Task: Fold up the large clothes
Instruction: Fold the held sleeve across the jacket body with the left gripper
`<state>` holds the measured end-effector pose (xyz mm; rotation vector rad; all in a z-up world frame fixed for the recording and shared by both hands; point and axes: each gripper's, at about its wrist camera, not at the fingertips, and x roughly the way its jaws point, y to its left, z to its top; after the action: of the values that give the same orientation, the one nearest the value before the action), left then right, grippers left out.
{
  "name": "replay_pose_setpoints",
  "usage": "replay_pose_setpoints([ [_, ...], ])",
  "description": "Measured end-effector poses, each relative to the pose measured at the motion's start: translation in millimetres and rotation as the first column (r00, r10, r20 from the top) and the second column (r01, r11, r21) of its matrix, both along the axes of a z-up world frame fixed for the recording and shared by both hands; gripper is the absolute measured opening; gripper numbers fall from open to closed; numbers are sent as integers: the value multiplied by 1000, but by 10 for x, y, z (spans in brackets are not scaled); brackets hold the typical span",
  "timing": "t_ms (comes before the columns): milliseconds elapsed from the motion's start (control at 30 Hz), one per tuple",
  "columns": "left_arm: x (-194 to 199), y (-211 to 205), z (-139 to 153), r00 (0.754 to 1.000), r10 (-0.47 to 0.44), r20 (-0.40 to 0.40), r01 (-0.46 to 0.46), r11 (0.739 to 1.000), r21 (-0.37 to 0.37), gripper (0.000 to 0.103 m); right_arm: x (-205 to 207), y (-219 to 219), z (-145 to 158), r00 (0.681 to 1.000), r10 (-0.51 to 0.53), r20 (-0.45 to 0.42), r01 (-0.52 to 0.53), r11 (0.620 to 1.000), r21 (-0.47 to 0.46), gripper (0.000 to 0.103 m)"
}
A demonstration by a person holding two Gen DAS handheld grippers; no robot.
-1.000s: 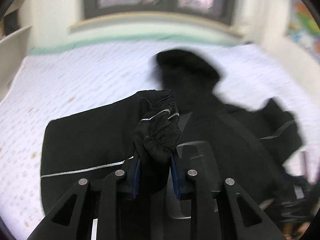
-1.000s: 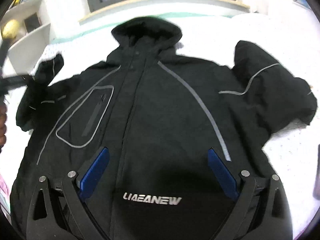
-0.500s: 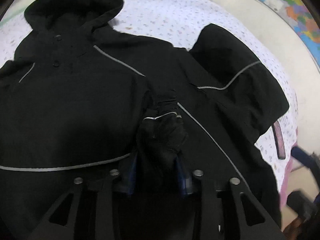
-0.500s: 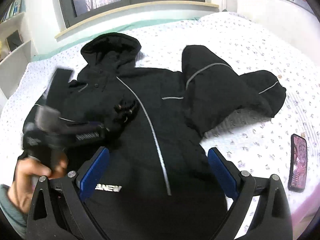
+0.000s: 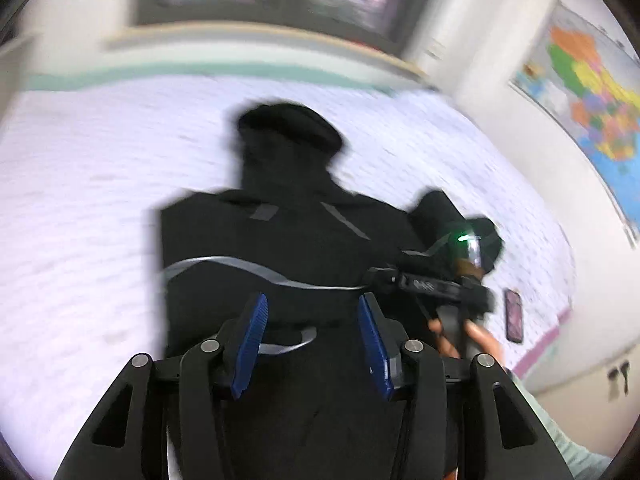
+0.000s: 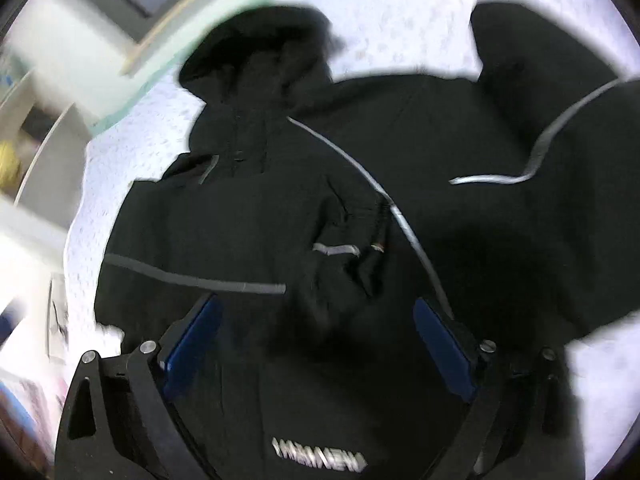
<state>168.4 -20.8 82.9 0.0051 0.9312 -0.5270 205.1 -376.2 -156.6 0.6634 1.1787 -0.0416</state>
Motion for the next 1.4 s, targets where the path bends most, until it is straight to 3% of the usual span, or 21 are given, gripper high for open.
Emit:
replay_pose_setpoints([
  [33, -117, 186, 173, 999, 49, 16, -50, 998, 24, 56, 97, 60, -105, 1000, 27, -13, -26, 999, 43, 84],
  [67, -254, 365, 339, 995, 93, 32, -94, 995, 39, 58, 172, 127, -177, 997, 64, -35, -62, 996, 59, 60],
  [100, -383, 532, 510, 991, 125, 52, -127, 991, 45, 62, 222, 203, -206, 994, 86, -71, -86, 996, 10, 40],
  [200, -616, 796, 759, 975, 177, 132, -188, 980, 71, 71, 211, 198, 122, 998, 69, -1, -68, 986, -152, 34],
  [300, -582, 675, 542, 974, 170, 152, -184, 979, 83, 71, 138, -13, 678, 993, 1, 114, 47, 908, -415, 33],
  [400, -249, 317, 10, 988, 105, 116, -113, 991, 72, 71, 148, -210, 823, 994, 4, 107, 48, 878, -476, 33],
  [467, 47, 56, -413, 994, 68, 89, -74, 995, 65, 71, 197, -237, 669, 998, 28, 53, 3, 860, -510, 33],
  [600, 799, -543, -1430, 995, 75, 65, -82, 990, 115, 71, 239, -307, 69, 997, 68, -48, -83, 892, -444, 34],
  [667, 1136, -666, -1934, 993, 113, -26, -109, 987, 116, 71, 220, -289, -197, 994, 79, -80, -108, 867, -486, 35],
  [733, 1444, -723, -2478, 977, 158, -141, -130, 974, 187, 70, 185, -210, -202, 989, 134, -57, -144, 833, -534, 37],
  [800, 1434, -753, -2543, 985, 148, -86, -128, 971, 204, 70, 133, -195, -53, 986, 163, -42, -160, 831, -533, 40],
  [867, 1371, -769, -2448, 989, 132, -66, -117, 975, 190, 70, -25, -210, 252, 982, 176, 67, -120, 859, -498, 46],
  [900, 1314, -767, -2352, 992, 112, -59, -102, 984, 148, 70, -106, -202, 411, 974, 177, 139, -93, 878, -470, 64],
  [967, 1213, -782, -2169, 996, 82, -31, -79, 994, 78, 70, -204, -127, 570, 957, 180, 226, -61, 890, -451, 87],
  [1033, 1154, -850, -2081, 998, 70, -9, -69, 996, 51, 71, -134, 44, 470, 959, 218, 181, -107, 871, -480, 83],
  [1067, 1161, -882, -2126, 998, 64, -22, -63, 997, 50, 71, -61, 150, 291, 962, 243, 121, -153, 852, -501, 68],
  [1100, 1200, -924, -2243, 997, 54, -53, -51, 997, 60, 71, -17, 213, 136, 964, 255, 74, -182, 838, -514, 61],
  [1167, 1288, -966, -2525, 992, 65, -107, -52, 991, 121, 71, -5, 233, -218, 968, 249, -11, -215, 813, -541, 61],
  [1200, 1284, -967, -2591, 994, 62, -93, -50, 991, 127, 71, -45, 221, -282, 969, 247, 4, -208, 822, -530, 62],
  [1333, 1129, -1105, -2445, 998, 59, -10, -56, 979, 198, 71, -129, 104, -72, 975, 223, 10, -193, 864, -465, 61],
  [1400, 1008, -1230, -2211, 1000, 9, 23, -13, 985, 174, 71, -310, 72, 232, 967, 242, 81, -181, 875, -448, 61],
])
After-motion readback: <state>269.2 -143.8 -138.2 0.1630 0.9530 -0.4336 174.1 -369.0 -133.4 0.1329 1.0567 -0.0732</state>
